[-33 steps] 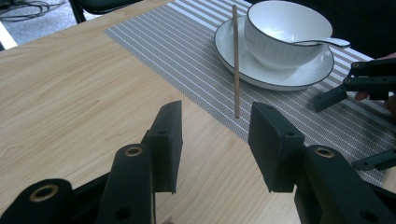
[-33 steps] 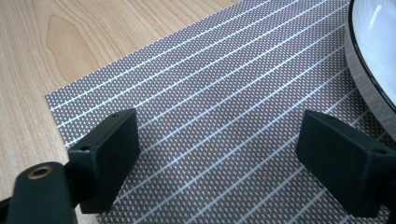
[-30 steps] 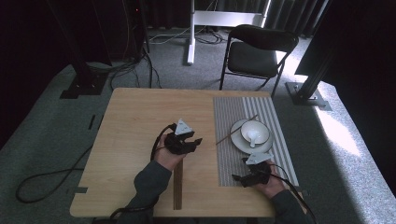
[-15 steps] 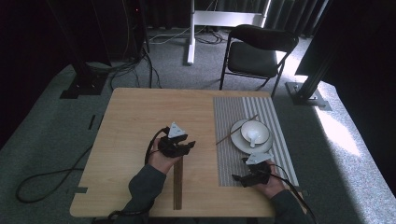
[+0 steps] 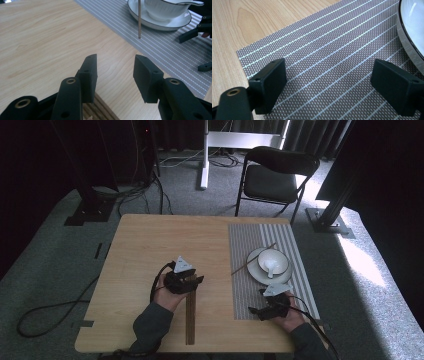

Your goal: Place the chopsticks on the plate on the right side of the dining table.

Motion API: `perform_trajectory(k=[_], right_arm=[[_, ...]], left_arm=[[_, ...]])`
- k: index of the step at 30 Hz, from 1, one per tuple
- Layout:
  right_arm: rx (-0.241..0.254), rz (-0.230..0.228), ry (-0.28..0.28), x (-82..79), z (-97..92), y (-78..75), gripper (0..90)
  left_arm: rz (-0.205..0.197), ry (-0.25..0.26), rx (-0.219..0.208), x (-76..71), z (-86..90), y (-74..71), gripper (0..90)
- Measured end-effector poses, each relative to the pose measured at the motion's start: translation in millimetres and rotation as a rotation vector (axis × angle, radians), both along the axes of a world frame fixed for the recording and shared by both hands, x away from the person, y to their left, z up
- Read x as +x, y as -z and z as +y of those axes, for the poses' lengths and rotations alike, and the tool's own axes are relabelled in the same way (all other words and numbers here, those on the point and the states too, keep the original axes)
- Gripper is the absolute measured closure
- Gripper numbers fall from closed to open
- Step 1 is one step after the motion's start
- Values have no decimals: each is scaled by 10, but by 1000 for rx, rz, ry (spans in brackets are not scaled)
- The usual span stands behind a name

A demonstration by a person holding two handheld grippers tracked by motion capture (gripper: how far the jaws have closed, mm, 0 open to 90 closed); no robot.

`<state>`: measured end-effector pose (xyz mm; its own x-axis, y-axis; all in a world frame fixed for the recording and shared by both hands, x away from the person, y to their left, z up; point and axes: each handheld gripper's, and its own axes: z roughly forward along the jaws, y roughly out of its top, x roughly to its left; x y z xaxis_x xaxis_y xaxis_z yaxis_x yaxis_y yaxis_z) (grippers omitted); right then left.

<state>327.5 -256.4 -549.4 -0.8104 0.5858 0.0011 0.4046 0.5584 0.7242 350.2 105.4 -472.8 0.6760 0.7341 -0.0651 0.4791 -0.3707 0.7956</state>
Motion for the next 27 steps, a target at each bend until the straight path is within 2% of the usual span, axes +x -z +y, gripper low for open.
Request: perform_trajectory(k=[6,10,18,27], right_arm=[[1,-2,-1,1,0,1,125],[0,-1,0,1,0,1,125],[1,-1,-1,1,0,1,125],[1,-1,-1,1,0,1,125]], left_arm=[[15,-11,15,-58,50,84,543],[30,-23,-2,-86,126,147,543],[49,-54,-7,-145,264,243,544],[60,-51,-7,-231,305,358,544]])
